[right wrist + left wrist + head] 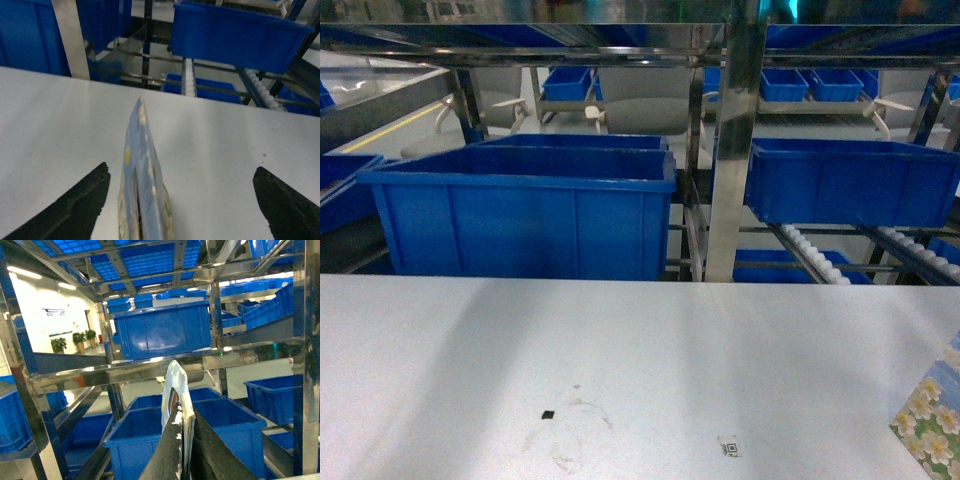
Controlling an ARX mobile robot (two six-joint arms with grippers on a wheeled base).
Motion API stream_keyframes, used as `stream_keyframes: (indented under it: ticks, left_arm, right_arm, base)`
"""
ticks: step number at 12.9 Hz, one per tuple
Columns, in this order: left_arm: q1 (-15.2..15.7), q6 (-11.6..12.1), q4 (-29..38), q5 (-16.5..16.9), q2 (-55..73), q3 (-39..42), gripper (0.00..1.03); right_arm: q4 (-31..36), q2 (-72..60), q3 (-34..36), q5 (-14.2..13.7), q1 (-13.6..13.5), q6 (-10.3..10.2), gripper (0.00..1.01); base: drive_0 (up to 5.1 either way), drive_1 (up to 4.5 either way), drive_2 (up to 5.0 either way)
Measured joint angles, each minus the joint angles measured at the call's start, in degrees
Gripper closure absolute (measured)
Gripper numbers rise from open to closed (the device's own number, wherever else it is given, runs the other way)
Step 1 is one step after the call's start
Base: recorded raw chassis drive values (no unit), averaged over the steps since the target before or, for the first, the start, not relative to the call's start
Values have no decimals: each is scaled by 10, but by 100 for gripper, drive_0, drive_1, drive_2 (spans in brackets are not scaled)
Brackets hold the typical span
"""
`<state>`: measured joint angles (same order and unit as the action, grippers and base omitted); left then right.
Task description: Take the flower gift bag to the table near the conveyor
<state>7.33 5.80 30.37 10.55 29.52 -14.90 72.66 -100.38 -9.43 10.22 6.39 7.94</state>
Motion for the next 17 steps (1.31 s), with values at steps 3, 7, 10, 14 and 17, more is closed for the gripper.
stream_keyframes:
  ticks: [3, 7, 10, 14, 17]
  left_arm:
    - [0, 0, 0, 0, 0, 0, 101]
    - [0, 0, 0, 0, 0, 0, 101]
    - [0, 0, 0, 0, 0, 0, 101]
    - [0, 0, 0, 0, 0, 0, 101]
    - [0, 0, 0, 0, 0, 0, 101]
  right_arm:
    - [-24, 134, 31, -29, -7, -12, 4]
    - [-187, 386, 69, -67, -24, -25, 3]
    - [-389, 624, 79, -73, -42, -26, 3]
    - [-579, 823, 77, -91, -76, -24, 3]
    - [-592, 851, 73, -105, -74, -19, 3]
  base:
    - [0, 0, 0]
    - [0, 0, 0]
    - [0, 0, 0]
    - [0, 0, 0]
    - [0, 0, 0]
